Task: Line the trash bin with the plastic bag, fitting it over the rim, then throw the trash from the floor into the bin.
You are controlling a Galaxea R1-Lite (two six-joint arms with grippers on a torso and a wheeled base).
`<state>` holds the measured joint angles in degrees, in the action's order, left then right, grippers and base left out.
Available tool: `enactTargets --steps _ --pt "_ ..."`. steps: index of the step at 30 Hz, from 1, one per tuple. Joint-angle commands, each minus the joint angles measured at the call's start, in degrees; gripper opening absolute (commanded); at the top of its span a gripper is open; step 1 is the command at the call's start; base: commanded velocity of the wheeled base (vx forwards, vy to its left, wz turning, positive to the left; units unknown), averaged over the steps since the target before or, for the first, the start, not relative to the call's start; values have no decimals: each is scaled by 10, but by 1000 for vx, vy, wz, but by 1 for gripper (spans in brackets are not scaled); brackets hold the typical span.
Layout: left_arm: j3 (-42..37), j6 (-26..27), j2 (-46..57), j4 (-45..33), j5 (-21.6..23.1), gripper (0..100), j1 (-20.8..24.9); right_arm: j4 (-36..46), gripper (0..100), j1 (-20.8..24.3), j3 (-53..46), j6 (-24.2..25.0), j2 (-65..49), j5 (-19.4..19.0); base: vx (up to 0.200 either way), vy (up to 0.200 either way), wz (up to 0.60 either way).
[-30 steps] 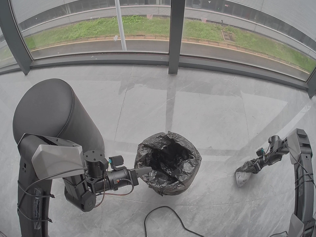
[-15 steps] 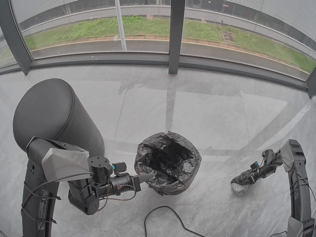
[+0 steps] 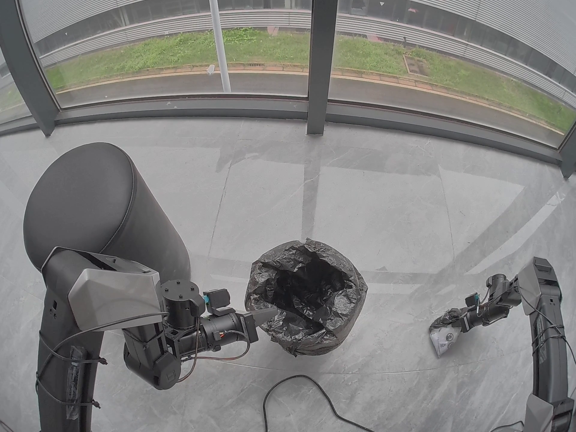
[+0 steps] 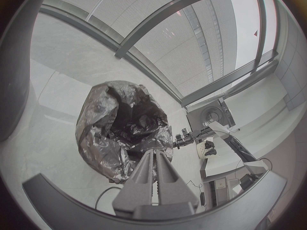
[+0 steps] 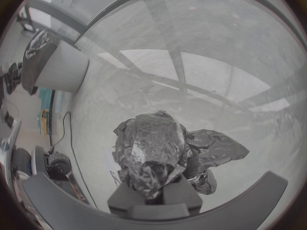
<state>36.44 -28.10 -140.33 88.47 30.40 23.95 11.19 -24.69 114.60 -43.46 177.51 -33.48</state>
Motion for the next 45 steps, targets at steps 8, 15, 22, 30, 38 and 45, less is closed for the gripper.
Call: enactTargets --steps 8,15,22,30,38,45 --pt "-5 -6 83 0 -1 0 -1 -38 0 -8 0 123 -195 -55 0 0 0" --pt "-8 -5 114 0 -39 0 0 -32 0 120 0 269 -412 -51 0 0 0" --pt "-52 0 162 0 -45 0 3 143 0 271 0 337 -530 -49 0 57 0" --pt "-56 -2 178 0 -39 0 9 243 0 373 0 353 -534 -30 0 200 0" --pt "-26 4 167 0 -47 0 10 418 0 414 0 266 -505 -15 0 50 0" --pt "-30 4 164 0 -47 0 15 528 0 431 0 185 -462 37 0 0 0"
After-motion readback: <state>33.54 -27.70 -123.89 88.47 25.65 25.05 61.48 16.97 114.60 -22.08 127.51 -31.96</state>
